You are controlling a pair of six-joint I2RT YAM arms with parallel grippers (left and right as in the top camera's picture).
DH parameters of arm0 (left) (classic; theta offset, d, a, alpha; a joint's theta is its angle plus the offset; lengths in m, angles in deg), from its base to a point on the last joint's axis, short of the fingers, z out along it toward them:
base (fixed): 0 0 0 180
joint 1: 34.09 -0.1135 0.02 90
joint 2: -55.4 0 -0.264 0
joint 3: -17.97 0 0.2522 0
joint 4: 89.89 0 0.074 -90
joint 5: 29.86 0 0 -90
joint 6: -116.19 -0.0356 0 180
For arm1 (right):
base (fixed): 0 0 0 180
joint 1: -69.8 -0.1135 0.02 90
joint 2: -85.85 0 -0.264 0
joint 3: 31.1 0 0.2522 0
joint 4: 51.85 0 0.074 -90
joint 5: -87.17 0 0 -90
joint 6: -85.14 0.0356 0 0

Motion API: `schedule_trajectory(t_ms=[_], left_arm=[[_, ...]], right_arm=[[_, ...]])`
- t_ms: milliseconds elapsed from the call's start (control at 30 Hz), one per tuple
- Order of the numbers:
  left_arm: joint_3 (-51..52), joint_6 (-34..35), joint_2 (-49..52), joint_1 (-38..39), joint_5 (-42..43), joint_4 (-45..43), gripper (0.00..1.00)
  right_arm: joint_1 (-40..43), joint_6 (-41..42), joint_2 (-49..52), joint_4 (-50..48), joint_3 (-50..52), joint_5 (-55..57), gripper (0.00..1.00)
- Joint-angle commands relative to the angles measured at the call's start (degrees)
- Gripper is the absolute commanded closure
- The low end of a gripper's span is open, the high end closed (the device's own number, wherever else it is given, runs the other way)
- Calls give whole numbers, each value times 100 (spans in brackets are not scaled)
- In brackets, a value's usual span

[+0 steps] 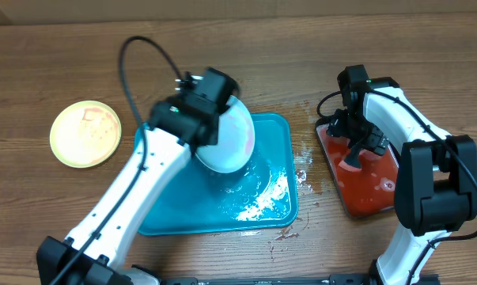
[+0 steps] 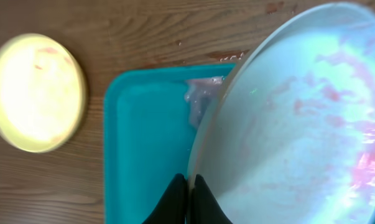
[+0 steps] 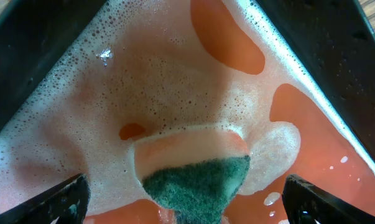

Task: Clean dirty plates on tray and stack at the side
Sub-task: 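Carry the white plate left and place it on the yellow plates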

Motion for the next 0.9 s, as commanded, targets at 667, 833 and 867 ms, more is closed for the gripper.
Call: schedule_trajectory(t_ms=[667, 833, 867], left_arm=[[1884, 710, -83, -6588, 3952, -2151, 95], [2129, 713, -4, -7125, 3932, -2444, 96], [2129, 715, 52, -7184, 3926, -2494, 96]], right_arm=[[-11, 4, -131, -13, 4, 15, 0], [-11, 4, -131, -13, 4, 17, 0], [-11, 4, -131, -13, 4, 17, 0]])
